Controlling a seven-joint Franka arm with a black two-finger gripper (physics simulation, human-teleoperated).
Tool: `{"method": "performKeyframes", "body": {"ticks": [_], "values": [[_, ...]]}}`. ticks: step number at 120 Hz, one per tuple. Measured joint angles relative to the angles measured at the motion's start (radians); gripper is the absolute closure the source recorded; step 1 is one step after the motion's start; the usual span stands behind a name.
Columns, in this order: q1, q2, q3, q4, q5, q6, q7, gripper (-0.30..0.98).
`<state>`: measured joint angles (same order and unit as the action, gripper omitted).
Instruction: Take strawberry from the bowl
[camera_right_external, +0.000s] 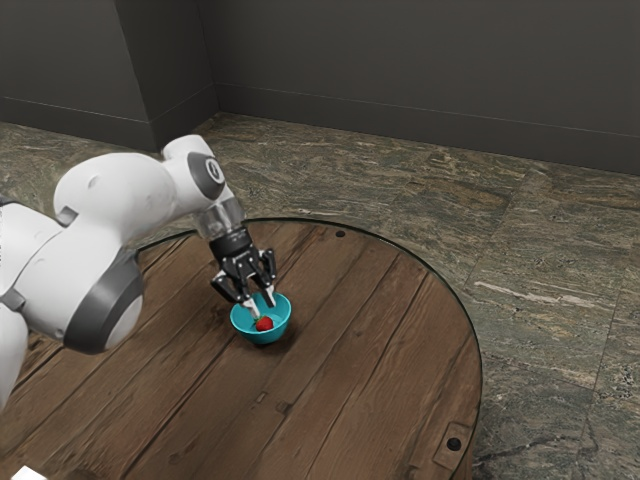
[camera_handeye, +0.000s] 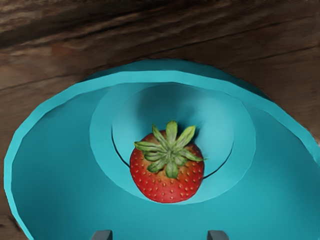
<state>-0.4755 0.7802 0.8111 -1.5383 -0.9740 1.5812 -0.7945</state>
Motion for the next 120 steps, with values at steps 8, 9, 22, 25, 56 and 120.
{"method": "performKeyframes", "body": {"ticks": [8,9,22,25,56,120], "values": [[-0.003,0.005,-0.003,-0.001,0.010,0.025,0.022,0.48],[-0.004,0.005,-0.003,-0.001,0.012,0.029,0.025,0.48],[-0.005,0.007,-0.005,-0.012,0.031,0.066,0.068,0.47],[-0.005,0.007,-0.006,-0.020,0.034,0.073,0.078,0.47],[-0.004,0.007,-0.024,-0.026,0.042,0.108,0.149,0.44],[-0.009,0.029,-0.027,-0.033,0.034,0.114,0.227,0.46]]}}
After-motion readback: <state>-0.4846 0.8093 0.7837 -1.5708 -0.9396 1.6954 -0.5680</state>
